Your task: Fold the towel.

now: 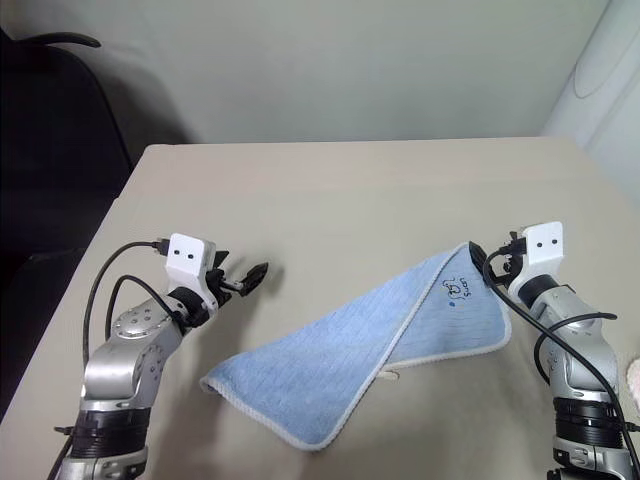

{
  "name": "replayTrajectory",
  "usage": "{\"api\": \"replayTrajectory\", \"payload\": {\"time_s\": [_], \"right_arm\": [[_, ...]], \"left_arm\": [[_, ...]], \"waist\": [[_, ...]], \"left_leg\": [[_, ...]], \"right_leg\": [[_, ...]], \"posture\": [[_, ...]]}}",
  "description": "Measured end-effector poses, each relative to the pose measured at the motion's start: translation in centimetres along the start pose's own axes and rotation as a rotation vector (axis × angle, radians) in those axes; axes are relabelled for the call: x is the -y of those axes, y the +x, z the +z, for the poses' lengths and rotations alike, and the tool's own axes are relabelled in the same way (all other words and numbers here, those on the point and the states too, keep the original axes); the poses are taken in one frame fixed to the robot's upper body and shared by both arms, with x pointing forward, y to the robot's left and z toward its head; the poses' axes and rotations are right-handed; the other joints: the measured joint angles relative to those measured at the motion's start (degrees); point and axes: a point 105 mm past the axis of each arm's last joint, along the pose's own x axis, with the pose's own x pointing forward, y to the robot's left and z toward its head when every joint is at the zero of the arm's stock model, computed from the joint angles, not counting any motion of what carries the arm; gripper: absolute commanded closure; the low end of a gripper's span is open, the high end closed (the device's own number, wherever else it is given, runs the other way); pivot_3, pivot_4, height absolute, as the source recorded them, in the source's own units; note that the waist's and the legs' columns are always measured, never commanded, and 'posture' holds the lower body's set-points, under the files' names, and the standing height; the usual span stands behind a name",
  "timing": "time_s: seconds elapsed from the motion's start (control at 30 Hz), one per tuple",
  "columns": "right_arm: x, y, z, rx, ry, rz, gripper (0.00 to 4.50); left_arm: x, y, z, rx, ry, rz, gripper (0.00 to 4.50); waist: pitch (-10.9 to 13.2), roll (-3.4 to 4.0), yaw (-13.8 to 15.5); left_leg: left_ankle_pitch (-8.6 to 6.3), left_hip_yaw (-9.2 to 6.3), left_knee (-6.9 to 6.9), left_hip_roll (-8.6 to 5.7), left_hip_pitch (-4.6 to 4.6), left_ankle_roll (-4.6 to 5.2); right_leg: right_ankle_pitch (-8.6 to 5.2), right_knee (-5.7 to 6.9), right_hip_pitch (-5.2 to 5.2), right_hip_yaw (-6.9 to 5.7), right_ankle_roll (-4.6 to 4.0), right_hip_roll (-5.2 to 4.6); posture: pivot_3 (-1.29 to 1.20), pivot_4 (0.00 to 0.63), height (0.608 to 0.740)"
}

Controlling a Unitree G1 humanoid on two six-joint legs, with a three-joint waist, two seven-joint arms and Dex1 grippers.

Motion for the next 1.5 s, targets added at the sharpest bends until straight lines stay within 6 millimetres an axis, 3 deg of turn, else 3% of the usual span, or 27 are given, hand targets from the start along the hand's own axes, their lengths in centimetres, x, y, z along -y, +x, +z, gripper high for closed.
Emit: {"api": "replayTrajectory", "payload": {"time_s": [0.63, 0.97, 1.13, 1.3, 1.5], "right_arm": [[0.1, -0.4, -0.4, -0.017, -0.008, 0.005, 0.00], [1.0, -0.5, -0.5, -0.066, -0.121, 0.040, 0.00], [1.1, 0.8, -0.8, -0.171, -0.429, 0.177, 0.00], [1.4, 3.8, 0.9, -0.185, -0.688, 0.293, 0.00], [1.2, 6.6, -0.9, -0.306, -0.989, 0.462, 0.00]], "left_arm": [[0.9, 0.5, 0.5, 0.018, -0.007, -0.020, 0.04], [1.2, 0.6, 0.1, 0.003, -0.002, -0.035, 0.04], [1.1, -0.1, -0.3, -0.019, 0.005, -0.045, 0.04], [1.3, 0.1, 0.0, -0.012, 0.000, -0.063, 0.04], [2.4, 0.7, 0.6, 0.011, -0.011, -0.092, 0.04]], "waist": [[0.0, 0.00, 0.1], [0.0, 0.00, 0.0], [0.0, 0.00, -0.1], [0.0, 0.00, -0.1], [0.0, 0.02, 0.1]], "left_leg": [[-0.01, 0.00, 0.01, 0.00, 0.00, -0.01], [-0.01, 0.01, 0.01, 0.00, 0.00, -0.01], [-0.02, 0.02, 0.00, 0.01, 0.01, -0.02], [-0.04, -0.01, -0.02, 0.05, 0.03, 0.00], [-0.06, -0.08, -0.04, 0.08, -0.07, 0.03]], "right_leg": [[0.01, 0.00, 0.01, 0.00, 0.00, 0.00], [0.04, 0.00, 0.01, 0.02, 0.05, 0.00], [0.05, 0.04, -0.01, 0.03, 0.04, -0.01], [0.14, 0.06, -0.03, -0.02, 0.09, 0.00], [0.27, 0.07, -0.16, -0.09, 0.05, -0.04]], "posture": [[0.00, 0.150, 0.735], [0.00, 0.150, 0.735], [0.00, 0.150, 0.735], [0.00, 0.150, 0.735], [0.00, 0.150, 0.735]]}}
